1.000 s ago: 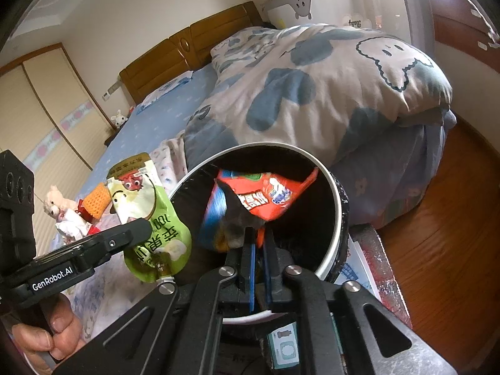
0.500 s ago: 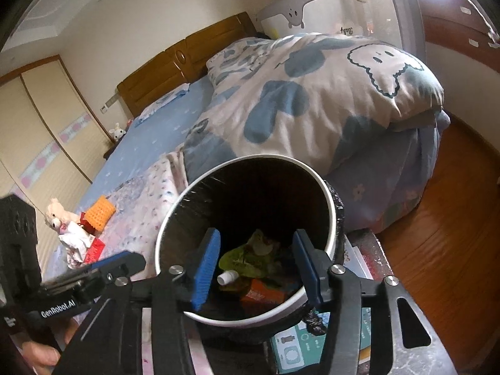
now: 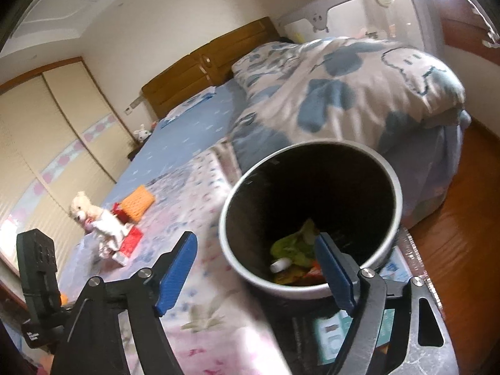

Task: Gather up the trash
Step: 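Move both open grippers back toward the trash on the bed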

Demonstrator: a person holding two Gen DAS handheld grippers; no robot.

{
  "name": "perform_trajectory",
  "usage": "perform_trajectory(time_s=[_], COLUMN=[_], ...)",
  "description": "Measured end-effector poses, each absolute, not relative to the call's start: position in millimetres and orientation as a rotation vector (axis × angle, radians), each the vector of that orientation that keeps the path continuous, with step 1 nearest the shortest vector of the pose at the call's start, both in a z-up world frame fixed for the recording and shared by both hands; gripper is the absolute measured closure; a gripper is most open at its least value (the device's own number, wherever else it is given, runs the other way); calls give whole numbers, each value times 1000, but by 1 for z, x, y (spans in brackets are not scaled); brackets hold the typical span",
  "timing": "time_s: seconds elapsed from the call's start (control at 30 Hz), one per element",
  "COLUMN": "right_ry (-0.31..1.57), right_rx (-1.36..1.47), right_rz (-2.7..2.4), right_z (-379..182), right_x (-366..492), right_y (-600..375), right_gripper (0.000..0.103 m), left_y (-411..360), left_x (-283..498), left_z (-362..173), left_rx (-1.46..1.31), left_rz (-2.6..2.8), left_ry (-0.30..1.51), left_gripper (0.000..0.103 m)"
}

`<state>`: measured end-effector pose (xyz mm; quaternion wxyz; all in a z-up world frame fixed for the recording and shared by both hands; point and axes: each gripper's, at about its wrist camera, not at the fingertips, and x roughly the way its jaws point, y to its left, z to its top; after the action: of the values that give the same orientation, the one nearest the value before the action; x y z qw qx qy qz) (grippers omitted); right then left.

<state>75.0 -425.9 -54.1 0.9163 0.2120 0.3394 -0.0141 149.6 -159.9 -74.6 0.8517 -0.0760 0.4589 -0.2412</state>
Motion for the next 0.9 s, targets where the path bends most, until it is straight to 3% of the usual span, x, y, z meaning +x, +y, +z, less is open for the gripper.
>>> perform_trajectory(time_s=[0.9], right_ry=[812], right_rx=[307], right_rz=[251], right_z=[-90], right_x=[116], right_y=[-256], right_gripper=[23], left_y=[16], left_x=[147], left_z=[-91], left_rx=[-265], left_rz=[-172], left_ry=[929], left_gripper=[57])
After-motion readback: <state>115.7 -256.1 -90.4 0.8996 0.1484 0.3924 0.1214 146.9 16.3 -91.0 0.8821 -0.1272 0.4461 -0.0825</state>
